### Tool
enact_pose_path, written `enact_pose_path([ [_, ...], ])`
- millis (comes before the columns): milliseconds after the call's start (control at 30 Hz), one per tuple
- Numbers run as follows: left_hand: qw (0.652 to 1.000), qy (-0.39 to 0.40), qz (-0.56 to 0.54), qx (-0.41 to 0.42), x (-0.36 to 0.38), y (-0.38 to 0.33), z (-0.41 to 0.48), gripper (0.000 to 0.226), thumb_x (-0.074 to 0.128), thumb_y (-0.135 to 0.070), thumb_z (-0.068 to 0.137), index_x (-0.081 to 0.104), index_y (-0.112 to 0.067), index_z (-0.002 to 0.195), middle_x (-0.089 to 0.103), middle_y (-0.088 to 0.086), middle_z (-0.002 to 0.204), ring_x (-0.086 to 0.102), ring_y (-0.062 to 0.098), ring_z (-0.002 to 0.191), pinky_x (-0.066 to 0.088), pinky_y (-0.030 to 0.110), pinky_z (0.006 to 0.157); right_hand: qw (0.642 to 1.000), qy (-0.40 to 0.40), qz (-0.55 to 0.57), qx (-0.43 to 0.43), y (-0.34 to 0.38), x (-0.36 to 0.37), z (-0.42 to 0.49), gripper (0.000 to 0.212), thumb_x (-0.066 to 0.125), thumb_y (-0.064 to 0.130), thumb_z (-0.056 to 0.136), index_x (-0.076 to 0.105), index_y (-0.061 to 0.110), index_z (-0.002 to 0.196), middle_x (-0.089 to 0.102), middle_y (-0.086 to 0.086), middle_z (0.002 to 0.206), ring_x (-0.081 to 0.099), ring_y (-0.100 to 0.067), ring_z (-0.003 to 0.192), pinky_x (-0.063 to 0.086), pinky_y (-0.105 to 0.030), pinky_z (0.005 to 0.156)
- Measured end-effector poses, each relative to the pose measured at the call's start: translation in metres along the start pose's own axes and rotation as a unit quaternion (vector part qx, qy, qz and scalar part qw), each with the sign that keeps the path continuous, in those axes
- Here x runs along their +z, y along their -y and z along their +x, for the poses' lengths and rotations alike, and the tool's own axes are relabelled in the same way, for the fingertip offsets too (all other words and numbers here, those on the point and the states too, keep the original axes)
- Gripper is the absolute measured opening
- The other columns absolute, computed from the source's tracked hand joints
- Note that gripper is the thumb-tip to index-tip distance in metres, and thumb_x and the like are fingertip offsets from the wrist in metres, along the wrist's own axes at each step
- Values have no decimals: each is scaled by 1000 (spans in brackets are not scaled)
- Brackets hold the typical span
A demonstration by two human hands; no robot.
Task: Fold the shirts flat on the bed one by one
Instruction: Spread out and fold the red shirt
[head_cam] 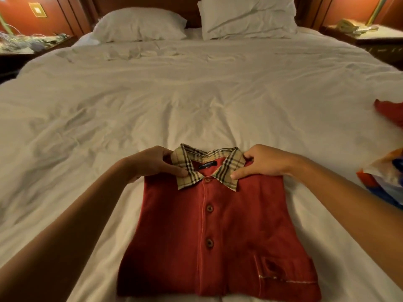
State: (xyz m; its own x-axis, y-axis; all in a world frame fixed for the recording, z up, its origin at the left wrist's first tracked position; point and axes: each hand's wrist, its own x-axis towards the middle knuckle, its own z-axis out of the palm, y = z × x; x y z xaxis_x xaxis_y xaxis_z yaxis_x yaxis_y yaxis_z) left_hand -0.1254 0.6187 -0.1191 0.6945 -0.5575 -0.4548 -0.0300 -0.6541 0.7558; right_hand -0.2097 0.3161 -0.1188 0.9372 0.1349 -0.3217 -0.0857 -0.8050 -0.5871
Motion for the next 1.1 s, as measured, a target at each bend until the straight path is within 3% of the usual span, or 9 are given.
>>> enact_pose_path([
  [167, 998, 12, -57, 33, -14, 0, -7, 37, 88, -29, 67, 78, -18, 101, 77, 3, 105, 73, 17, 100, 57, 28, 88, 999, -3, 35, -34, 11, -16, -2, 53, 85, 58, 55, 76, 21, 92, 76, 11, 88, 71, -6, 81, 51, -26, 75],
  [300, 994, 0, -79, 76, -51, -32, -50, 33, 86, -25, 68, 78, -19, 99, 77, 5, 105, 73, 20, 100, 58, 25, 83, 998, -18, 43, -52, 59, -56, -20, 47, 88, 47, 63, 73, 29, 104, 74, 20, 100, 68, 3, 93, 51, -24, 89],
  [433, 989, -77, -39, 123, -123, -92, -119, 33, 90, -30, 58, 78, -28, 88, 78, -2, 91, 74, 11, 86, 57, 19, 71, 995, -51, 10, -91, 156, -122, -41, 39, 90, 42, 64, 68, 45, 96, 70, 30, 94, 63, 13, 93, 45, -10, 82],
  [533, 972, -163, -2, 168, -192, -133, -182, 30, 93, -20, 62, 78, -32, 85, 77, -6, 83, 70, 2, 73, 56, 19, 64, 985, -122, -17, -124, 248, -171, -58, 36, 92, 41, 61, 71, 54, 88, 65, 40, 80, 60, 19, 87, 43, -3, 73],
  [600, 957, -215, 9, 194, -236, -155, -230, 28, 92, -19, 64, 78, -27, 87, 77, -1, 81, 65, 2, 69, 55, 30, 64, 976, -157, -12, -151, 312, -194, -77, 38, 90, 38, 66, 72, 52, 97, 67, 39, 86, 63, 16, 88, 45, -5, 75],
  [667, 946, -251, 14, 206, -277, -175, -279, 28, 92, -20, 64, 77, -16, 87, 74, 12, 81, 57, 6, 68, 53, 42, 65, 967, -179, 0, -180, 375, -211, -98, 39, 87, 34, 71, 74, 39, 108, 72, 29, 97, 65, 11, 93, 50, -14, 81],
  [833, 938, -277, 15, 207, -348, -193, -372, 40, 91, -25, 64, 74, -1, 92, 71, 25, 89, 56, 16, 75, 52, 57, 76, 955, -219, -17, -198, 482, -227, -130, 25, 85, 31, 74, 76, 24, 96, 75, 14, 92, 67, 2, 91, 52, -37, 83],
  [967, 939, -269, -13, 216, -371, -189, -419, 45, 86, -35, 60, 75, -5, 91, 74, 16, 87, 63, 19, 78, 53, 59, 78, 951, -235, -20, -202, 528, -213, -151, 29, 84, 31, 75, 77, 26, 103, 76, 13, 100, 65, 6, 96, 50, -27, 85],
  [1100, 935, -262, -19, 240, -374, -180, -457, 36, 87, -35, 61, 79, -18, 91, 77, 2, 86, 71, 18, 80, 55, 49, 74, 952, -228, 6, -204, 551, -193, -175, 29, 82, 34, 77, 77, 27, 104, 74, 17, 102, 64, 10, 97, 49, -21, 85],
])
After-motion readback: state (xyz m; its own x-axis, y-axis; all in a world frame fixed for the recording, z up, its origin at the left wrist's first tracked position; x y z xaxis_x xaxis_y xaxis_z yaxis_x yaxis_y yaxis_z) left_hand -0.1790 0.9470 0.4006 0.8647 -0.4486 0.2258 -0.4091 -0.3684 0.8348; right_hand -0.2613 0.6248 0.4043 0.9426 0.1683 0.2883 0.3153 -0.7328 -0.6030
